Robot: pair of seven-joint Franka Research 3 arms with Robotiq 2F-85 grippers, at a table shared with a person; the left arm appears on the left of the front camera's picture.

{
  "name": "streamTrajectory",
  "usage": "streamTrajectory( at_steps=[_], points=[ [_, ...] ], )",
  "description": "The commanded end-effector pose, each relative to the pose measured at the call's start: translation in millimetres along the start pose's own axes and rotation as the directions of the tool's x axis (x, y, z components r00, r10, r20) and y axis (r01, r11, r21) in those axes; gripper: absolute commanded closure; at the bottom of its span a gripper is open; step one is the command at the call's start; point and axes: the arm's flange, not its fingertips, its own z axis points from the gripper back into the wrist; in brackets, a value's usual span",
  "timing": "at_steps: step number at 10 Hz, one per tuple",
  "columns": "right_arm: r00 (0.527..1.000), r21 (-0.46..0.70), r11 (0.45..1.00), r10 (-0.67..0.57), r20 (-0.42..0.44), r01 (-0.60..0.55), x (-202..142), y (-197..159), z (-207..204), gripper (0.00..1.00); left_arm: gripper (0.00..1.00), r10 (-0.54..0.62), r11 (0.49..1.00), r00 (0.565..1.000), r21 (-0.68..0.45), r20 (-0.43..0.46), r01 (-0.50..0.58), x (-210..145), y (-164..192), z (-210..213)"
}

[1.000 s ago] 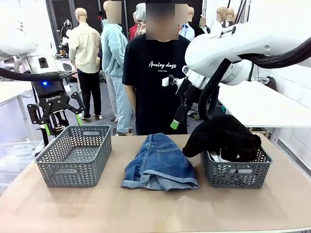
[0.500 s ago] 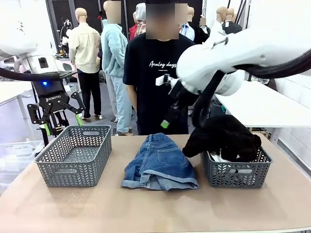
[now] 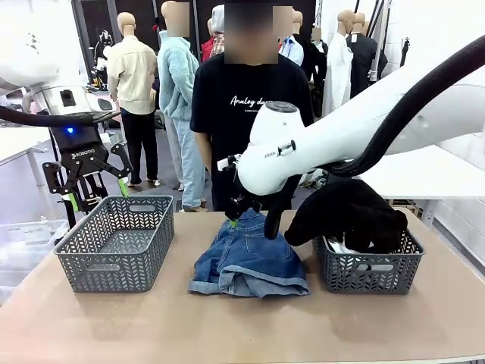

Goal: Sort the tops and bottoms.
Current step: Lift clothes from the center of the table with your right hand.

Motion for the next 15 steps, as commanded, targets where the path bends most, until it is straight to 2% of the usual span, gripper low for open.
streamTrajectory(
  at_steps=[1, 4, 7, 15],
  points=[
    [0.993, -0.001, 0.997, -0.071, -0.096, 0.071, 43.9, 21.4, 4.6, 0.00, 0.04, -0.003, 1.000, 1.000, -0.003, -0.007, 0.002, -1.5, 2.2, 2.5],
    [0.958, 0.016, 0.991, -0.125, -0.258, 0.134, 45.1, 39.6, -0.8, 0.00, 0.04, -0.003, 1.000, 1.000, -0.003, -0.007, 0.002, -1.5, 2.2, 2.5],
    [0.933, 0.045, 0.977, -0.185, -0.309, 0.208, 21.7, 33.1, -25.7, 0.00, 0.04, -0.003, 1.000, 1.000, -0.003, -0.007, 0.002, -1.5, 2.2, 2.5],
    [0.852, 0.032, 0.974, -0.179, -0.493, 0.223, -13.0, 48.9, -76.3, 0.00, 0.04, -0.003, 1.000, 1.000, -0.003, -0.007, 0.002, -1.5, 2.2, 2.5]
  ],
)
